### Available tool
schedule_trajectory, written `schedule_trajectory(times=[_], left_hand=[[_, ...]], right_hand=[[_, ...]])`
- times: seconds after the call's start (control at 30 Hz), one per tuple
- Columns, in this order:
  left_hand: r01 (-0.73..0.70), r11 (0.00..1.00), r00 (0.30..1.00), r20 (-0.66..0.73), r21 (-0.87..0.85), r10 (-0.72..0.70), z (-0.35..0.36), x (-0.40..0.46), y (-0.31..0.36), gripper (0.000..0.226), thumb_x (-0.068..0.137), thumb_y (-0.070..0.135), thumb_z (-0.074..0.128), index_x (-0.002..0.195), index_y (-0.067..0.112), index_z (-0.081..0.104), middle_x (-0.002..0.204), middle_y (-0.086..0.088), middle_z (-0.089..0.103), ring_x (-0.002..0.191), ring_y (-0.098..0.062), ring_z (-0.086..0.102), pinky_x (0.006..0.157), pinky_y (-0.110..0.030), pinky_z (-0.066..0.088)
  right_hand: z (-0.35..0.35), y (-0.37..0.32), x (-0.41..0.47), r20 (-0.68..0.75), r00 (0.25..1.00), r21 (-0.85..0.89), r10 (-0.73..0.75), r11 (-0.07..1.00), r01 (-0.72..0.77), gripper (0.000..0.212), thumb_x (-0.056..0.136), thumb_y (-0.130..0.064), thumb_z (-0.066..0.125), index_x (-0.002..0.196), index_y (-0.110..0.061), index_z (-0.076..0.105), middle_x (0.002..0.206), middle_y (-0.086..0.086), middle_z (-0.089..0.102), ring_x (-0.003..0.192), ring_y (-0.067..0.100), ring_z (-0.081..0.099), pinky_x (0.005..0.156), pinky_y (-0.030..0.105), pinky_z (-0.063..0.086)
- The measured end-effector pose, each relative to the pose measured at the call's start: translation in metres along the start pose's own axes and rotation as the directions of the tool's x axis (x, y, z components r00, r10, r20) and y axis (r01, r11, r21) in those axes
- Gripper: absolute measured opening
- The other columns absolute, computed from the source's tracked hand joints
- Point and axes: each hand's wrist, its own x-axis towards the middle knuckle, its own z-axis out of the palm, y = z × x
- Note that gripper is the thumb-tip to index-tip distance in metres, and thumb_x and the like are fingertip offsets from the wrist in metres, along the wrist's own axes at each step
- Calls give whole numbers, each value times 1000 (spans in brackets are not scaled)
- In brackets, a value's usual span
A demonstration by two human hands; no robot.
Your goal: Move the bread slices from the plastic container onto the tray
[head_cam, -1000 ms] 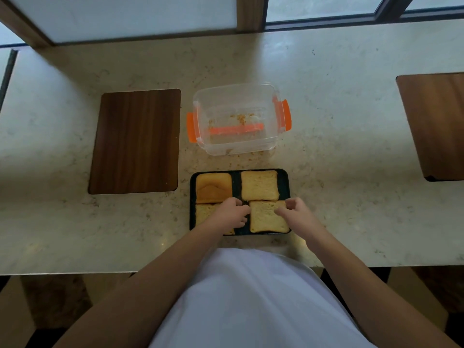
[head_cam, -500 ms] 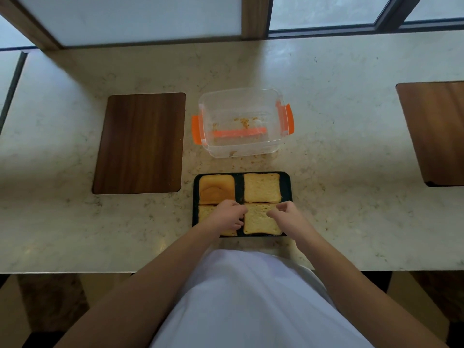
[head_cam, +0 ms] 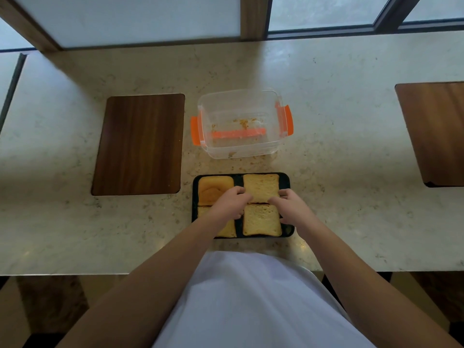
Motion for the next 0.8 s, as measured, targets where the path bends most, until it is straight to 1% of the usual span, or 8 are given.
schedule_trajectory(times=[0.13,0.27,0.33,0.4,0.47,0.6,0.73,0.8], left_hand=[[-11,1000,1000,7,6,11,1,-1,4,58,95,41,55,147,21,41,101,10,52,101,-21,62,92,-40,55],[-23,999,1000,6,33,22,4,-3,7,54,95,42,54,144,21,45,102,9,54,101,-20,61,93,-41,55],[-29,999,1000,0,39,29,5,-3,7,51,95,42,55,141,21,48,103,8,55,100,-20,61,92,-41,55],[-34,999,999,-2,41,34,7,-2,7,48,94,42,55,137,21,51,102,8,56,99,-19,61,89,-39,56],[-41,998,999,7,40,41,11,-2,7,46,94,43,56,135,22,52,102,7,56,98,-17,61,84,-35,56],[-48,998,999,24,29,47,15,-1,9,43,94,42,56,132,22,52,102,8,56,96,-14,60,77,-31,55],[-35,999,999,32,5,35,16,0,11,25,93,42,57,114,29,52,105,8,56,100,-15,61,79,-31,56],[-31,1000,999,37,-2,31,15,-1,12,23,93,42,57,112,30,52,106,9,56,100,-16,61,78,-30,56]], right_hand=[[0,1,2,1,1000,3,3,1000,-3,66,93,-34,63,151,-13,38,152,10,45,130,26,50,105,50,48],[-2,1,2,4,1000,-19,5,1000,-5,63,93,-34,63,148,-13,41,147,8,50,126,25,53,103,49,51],[-3,2,2,6,1000,-29,13,999,-13,60,94,-34,62,147,-13,43,141,7,52,119,23,54,98,47,54],[-5,2,2,5,1000,-41,20,999,-19,57,94,-34,62,145,-14,45,130,4,54,111,21,56,93,46,56],[-7,3,3,-2,1000,-54,21,998,-21,55,94,-33,61,143,-14,46,125,3,53,109,21,56,92,46,57],[-10,3,3,-25,1000,-76,15,997,-17,54,93,-34,62,141,-13,48,132,5,55,112,22,55,92,46,57],[-12,7,6,-42,999,-75,15,997,-18,50,93,-34,62,138,-13,51,125,3,57,108,20,57,88,44,58],[-13,7,6,-44,999,-89,5,996,-9,49,94,-35,62,136,-13,52,123,3,57,105,19,58,83,40,59]])
